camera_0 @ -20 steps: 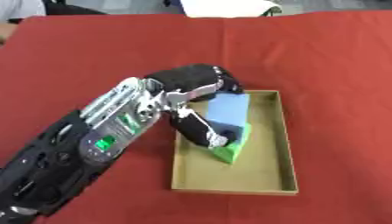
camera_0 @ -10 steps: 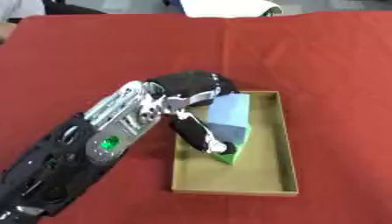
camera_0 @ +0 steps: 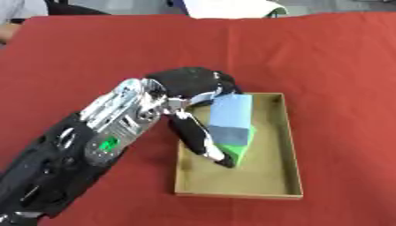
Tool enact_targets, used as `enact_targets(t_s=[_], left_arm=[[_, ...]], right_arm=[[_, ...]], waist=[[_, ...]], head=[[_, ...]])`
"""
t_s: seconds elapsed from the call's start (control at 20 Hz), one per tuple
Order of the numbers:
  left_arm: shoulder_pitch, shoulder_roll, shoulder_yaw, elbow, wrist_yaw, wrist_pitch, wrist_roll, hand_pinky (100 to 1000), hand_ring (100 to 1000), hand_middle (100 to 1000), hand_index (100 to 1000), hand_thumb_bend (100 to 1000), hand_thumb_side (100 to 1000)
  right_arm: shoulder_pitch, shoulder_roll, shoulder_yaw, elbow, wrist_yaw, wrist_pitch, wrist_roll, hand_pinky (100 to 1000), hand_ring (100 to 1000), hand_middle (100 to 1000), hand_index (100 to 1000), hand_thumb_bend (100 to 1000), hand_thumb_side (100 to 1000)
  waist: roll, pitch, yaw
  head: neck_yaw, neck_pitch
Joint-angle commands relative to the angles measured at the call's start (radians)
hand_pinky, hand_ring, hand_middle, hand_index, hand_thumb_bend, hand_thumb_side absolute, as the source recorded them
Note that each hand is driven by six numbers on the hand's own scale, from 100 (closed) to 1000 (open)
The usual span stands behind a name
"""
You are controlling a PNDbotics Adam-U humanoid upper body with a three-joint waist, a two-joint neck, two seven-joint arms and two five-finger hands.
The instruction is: Pick up objects on the table and place them in the box.
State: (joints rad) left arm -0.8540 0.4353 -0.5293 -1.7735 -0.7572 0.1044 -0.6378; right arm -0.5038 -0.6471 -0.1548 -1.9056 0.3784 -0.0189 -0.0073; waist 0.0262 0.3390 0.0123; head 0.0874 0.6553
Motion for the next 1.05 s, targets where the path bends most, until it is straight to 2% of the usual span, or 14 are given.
enact_targets(t_s=[0.05,0.3,0.65,0.85,0.9,0.95,1.0,1.05], left_arm=[[-0.033,0.036,0.048,-0.084,0.002,0.012,-0.003,890,917,803,900,744,552],[-0.067,0.059,0.111,-0.160,0.054,0.052,-0.010,887,908,791,891,719,575],[-0.113,0.071,0.191,-0.212,0.197,0.108,0.009,878,891,777,881,656,594],[-0.126,0.077,0.239,-0.226,0.258,0.122,0.036,875,880,769,875,588,603],[-0.126,0.077,0.254,-0.226,0.272,0.123,0.053,873,877,767,874,559,601],[-0.126,0.080,0.273,-0.226,0.268,0.123,0.077,862,865,760,868,375,571],[-0.120,0.079,0.293,-0.226,0.284,0.130,0.113,861,864,760,869,338,570],[-0.113,0.081,0.311,-0.226,0.314,0.135,0.157,860,863,763,872,208,565]], right_arm=[[-0.007,-0.020,-0.015,-0.020,0.006,0.000,0.001,743,727,678,837,100,885],[-0.006,-0.017,-0.016,-0.022,0.007,0.001,0.001,743,726,678,837,100,884],[-0.015,-0.013,-0.016,-0.018,0.013,0.004,0.003,742,727,678,837,100,880],[-0.018,-0.014,-0.015,-0.020,0.015,0.004,0.002,743,727,679,837,100,873],[-0.019,-0.014,-0.015,-0.021,0.015,0.004,0.001,743,727,679,837,100,872],[-0.020,-0.015,-0.015,-0.022,0.015,0.003,0.001,744,728,680,837,100,868],[-0.021,-0.017,-0.014,-0.024,0.015,0.003,0.000,744,728,680,837,100,867],[-0.022,-0.018,-0.015,-0.025,0.016,0.003,-0.001,745,729,680,838,100,862]], waist=[[-0.002,-0.025,0.002],[0.000,-0.029,0.004],[0.004,-0.033,0.003],[0.005,-0.035,0.005],[0.005,-0.036,0.006],[0.005,-0.036,0.008],[0.005,-0.036,0.010],[0.004,-0.037,0.012]], head=[[-0.004,-0.008],[-0.008,-0.008],[-0.017,-0.001],[-0.021,0.003],[-0.023,0.004],[-0.025,0.005],[-0.027,0.005],[-0.029,0.007]])
